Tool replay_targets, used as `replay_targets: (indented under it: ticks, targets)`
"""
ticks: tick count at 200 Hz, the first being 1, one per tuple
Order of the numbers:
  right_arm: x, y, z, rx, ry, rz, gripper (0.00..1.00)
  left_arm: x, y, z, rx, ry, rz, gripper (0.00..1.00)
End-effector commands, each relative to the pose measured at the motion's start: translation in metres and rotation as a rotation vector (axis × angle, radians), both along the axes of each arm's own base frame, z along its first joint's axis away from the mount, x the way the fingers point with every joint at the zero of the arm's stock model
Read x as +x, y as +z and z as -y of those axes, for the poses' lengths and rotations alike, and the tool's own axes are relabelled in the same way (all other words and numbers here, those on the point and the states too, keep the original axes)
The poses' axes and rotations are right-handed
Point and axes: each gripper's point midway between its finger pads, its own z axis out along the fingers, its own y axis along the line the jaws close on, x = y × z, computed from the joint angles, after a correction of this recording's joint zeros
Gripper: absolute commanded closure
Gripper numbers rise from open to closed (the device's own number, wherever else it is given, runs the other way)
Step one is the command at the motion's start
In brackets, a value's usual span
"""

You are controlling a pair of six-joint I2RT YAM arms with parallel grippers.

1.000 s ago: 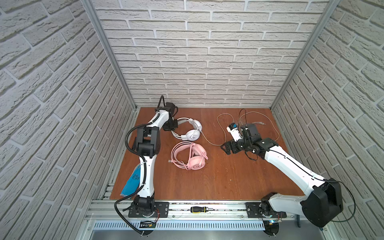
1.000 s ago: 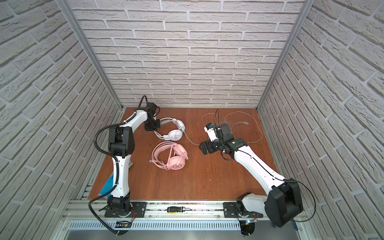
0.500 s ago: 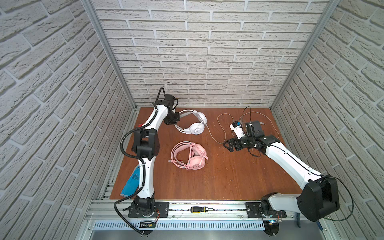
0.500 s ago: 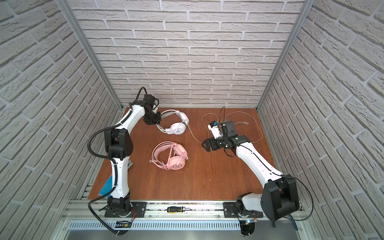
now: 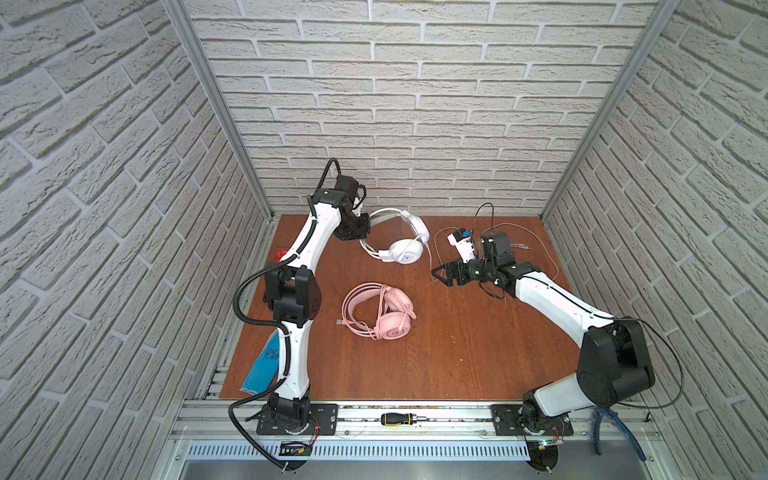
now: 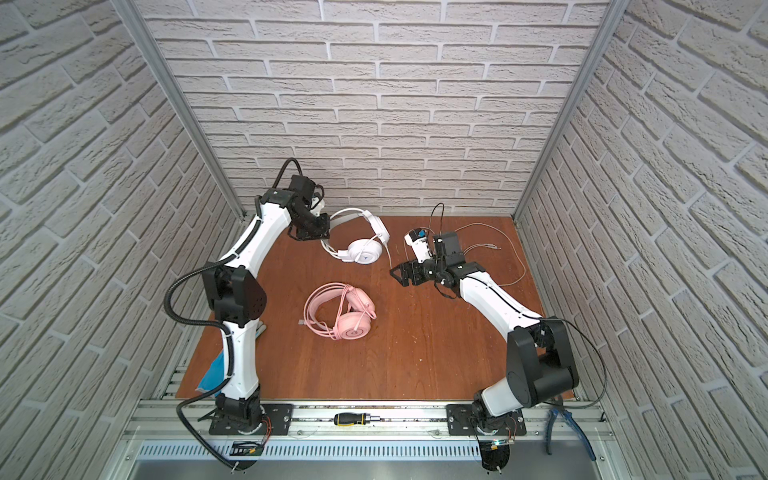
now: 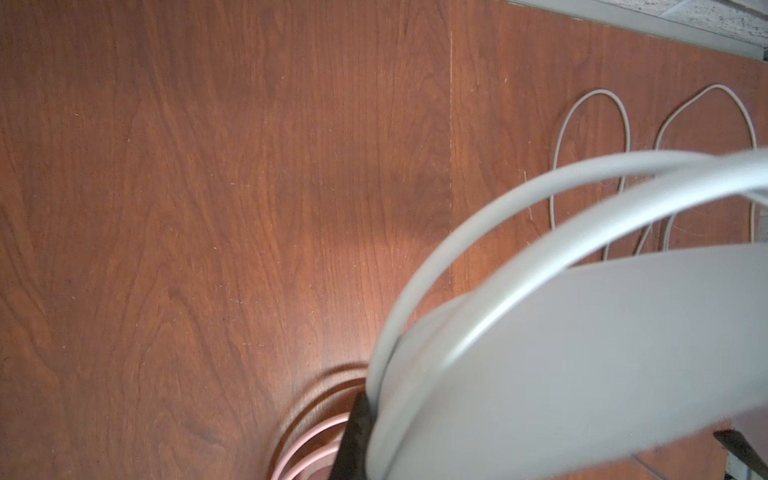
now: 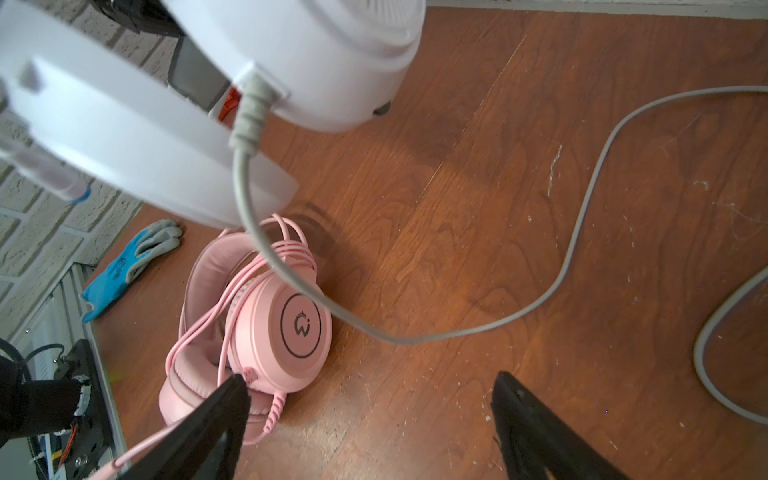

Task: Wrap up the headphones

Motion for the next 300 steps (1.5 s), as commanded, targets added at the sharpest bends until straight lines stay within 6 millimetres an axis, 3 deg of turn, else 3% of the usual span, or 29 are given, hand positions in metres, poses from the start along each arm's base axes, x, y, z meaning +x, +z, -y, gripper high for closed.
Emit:
replay_targets:
  ticks: [1,78,150,224,300]
  targets:
    - [0.021,0.029,-0.016,0.089,0.016,0.101,0.11,-0.007,0.052,0.010,-0.091,-0.010,0.083,1.00]
    - [0.042,0.002,-0.051,0.231,0.078,0.037,0.35,-0.006,0.083,0.015,-0.148,0.008,0.134,1.00]
    - [0.045,-0.037,-0.074,0.299,0.109,-0.051,0.39,-0.001,0.103,0.017,-0.218,0.031,0.168,1.00]
    - [0.040,-0.062,-0.076,0.322,0.101,-0.113,0.53,0.006,0.116,0.009,-0.253,0.085,0.198,1.00]
    - [0.001,-0.051,-0.052,0.193,0.087,-0.128,0.86,0.013,0.100,-0.008,-0.234,0.167,0.171,1.00]
